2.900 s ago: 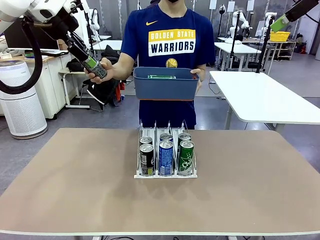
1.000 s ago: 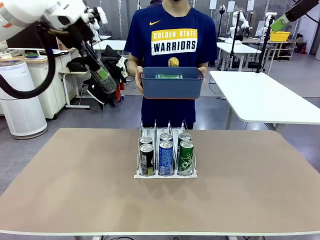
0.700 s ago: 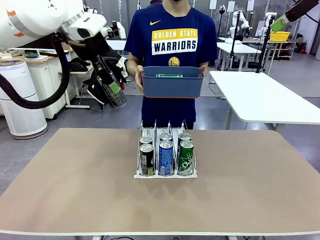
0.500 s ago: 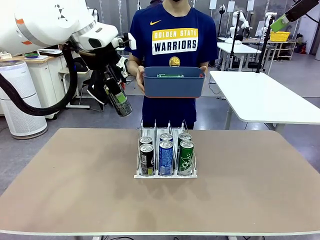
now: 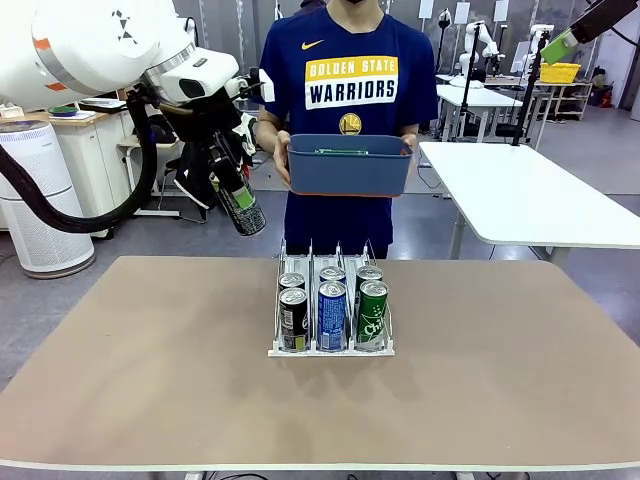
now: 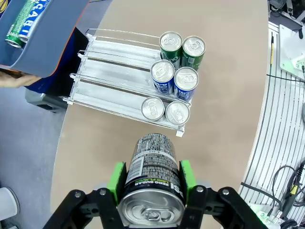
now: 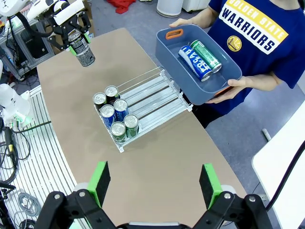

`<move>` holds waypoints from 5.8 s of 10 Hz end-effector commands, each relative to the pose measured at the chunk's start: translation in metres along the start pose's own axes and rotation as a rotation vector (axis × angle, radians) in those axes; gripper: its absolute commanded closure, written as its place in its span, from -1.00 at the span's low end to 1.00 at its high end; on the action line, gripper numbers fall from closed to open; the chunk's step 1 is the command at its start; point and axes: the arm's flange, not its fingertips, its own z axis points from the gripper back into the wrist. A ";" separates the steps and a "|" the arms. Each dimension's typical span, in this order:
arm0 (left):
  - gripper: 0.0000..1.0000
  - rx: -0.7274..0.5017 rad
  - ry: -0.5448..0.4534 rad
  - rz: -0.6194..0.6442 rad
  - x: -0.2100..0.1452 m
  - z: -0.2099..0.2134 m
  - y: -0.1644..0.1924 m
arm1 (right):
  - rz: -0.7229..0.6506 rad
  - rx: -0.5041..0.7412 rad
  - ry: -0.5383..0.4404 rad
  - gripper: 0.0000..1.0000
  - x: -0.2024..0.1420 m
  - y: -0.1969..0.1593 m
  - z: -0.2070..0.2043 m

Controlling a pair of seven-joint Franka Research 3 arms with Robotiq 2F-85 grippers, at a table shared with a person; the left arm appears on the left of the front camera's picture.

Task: Fill the beverage cans into the dispenser.
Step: Place the picked Pepsi coke in the line of the Automatic Can Dispenser with the same cans.

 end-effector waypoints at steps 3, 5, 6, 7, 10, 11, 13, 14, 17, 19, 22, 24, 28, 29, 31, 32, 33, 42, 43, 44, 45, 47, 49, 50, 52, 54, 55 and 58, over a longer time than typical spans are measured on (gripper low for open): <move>-0.15 0.047 0.025 0.111 0.008 -0.020 -0.020 | -0.001 0.000 0.000 -1.00 -0.001 0.000 0.000; -0.15 0.103 0.048 0.109 0.015 -0.036 -0.042 | -0.001 0.000 0.000 -1.00 -0.001 0.000 0.000; -0.15 0.114 0.043 0.107 0.018 -0.042 -0.054 | -0.001 0.000 0.000 -1.00 -0.001 0.000 0.000; -0.15 0.129 0.049 0.123 0.023 -0.053 -0.068 | -0.001 0.000 0.000 -1.00 -0.001 0.000 0.000; -0.15 0.076 0.020 0.154 0.024 -0.091 -0.093 | -0.001 0.000 0.000 -1.00 -0.001 0.000 0.000; -0.15 0.079 0.037 0.165 0.025 -0.100 -0.100 | -0.001 0.000 0.000 -1.00 -0.001 0.000 0.000; -0.15 0.028 0.043 0.179 0.023 -0.114 -0.109 | -0.001 0.000 0.000 -1.00 -0.001 0.000 0.000; -0.15 0.024 0.018 0.115 0.025 -0.107 -0.104 | -0.001 0.000 0.000 -1.00 -0.001 0.000 0.000; -0.15 0.040 0.076 0.158 0.023 -0.114 -0.107 | -0.001 0.000 0.000 -1.00 -0.001 0.000 0.000; -0.15 0.031 0.031 0.176 0.018 -0.109 -0.101 | -0.001 0.000 0.000 -1.00 -0.001 0.000 0.000; -0.15 0.070 -0.011 0.207 0.025 -0.118 -0.118 | -0.001 0.000 0.000 -1.00 -0.001 0.000 0.000; -0.15 0.042 -0.010 0.203 0.022 -0.128 -0.121 | -0.001 0.000 0.000 -1.00 -0.001 0.000 0.000; -0.15 0.002 0.020 0.208 0.019 -0.142 -0.133 | -0.001 0.000 0.000 -1.00 -0.001 0.000 0.000; -0.15 -0.017 0.031 0.198 0.016 -0.148 -0.133 | -0.001 0.000 0.000 -1.00 -0.001 0.000 0.000; -0.15 -0.020 0.052 0.191 0.016 -0.157 -0.134 | -0.001 0.000 0.000 -1.00 -0.001 0.000 0.000; -0.15 -0.019 0.064 0.191 0.013 -0.163 -0.129 | -0.001 0.000 0.000 -1.00 -0.001 0.000 0.000; -0.15 -0.021 0.072 0.201 0.010 -0.170 -0.124 | -0.001 0.000 0.000 -1.00 -0.001 0.000 0.000; -0.15 0.040 0.084 0.261 0.003 -0.182 -0.090 | -0.001 0.000 0.000 -1.00 -0.001 0.000 0.000; -0.15 0.051 0.079 0.260 0.004 -0.184 -0.086 | -0.001 0.000 0.000 -1.00 -0.001 0.000 0.000; -0.15 0.078 0.079 0.277 0.007 -0.187 -0.083 | -0.001 0.000 0.000 -1.00 -0.001 0.000 0.000; -0.15 0.098 0.071 0.281 0.009 -0.189 -0.079 | -0.001 0.000 0.000 -1.00 -0.001 0.000 0.000; -0.15 0.126 0.065 0.290 0.012 -0.191 -0.069 | -0.001 0.000 0.000 -1.00 -0.001 0.000 0.000; -0.15 0.134 0.078 0.288 0.015 -0.195 -0.060 | -0.001 0.000 0.000 -1.00 -0.001 0.000 0.000; -0.15 0.139 0.085 0.292 0.016 -0.197 -0.056 | -0.001 0.000 0.000 -1.00 -0.001 0.000 0.000; -0.15 0.135 0.091 0.294 0.017 -0.202 -0.049 | -0.001 0.000 0.000 -1.00 -0.001 0.000 0.000; -0.15 0.110 0.109 0.299 0.015 -0.211 -0.047 | -0.001 0.000 0.000 -1.00 -0.001 0.000 0.000; -0.15 0.100 0.119 0.299 0.013 -0.215 -0.048 | -0.001 0.000 0.000 -1.00 -0.001 0.000 0.000; -0.15 0.037 0.148 0.274 0.012 -0.225 -0.056 | -0.001 0.000 0.000 -1.00 -0.001 0.000 0.000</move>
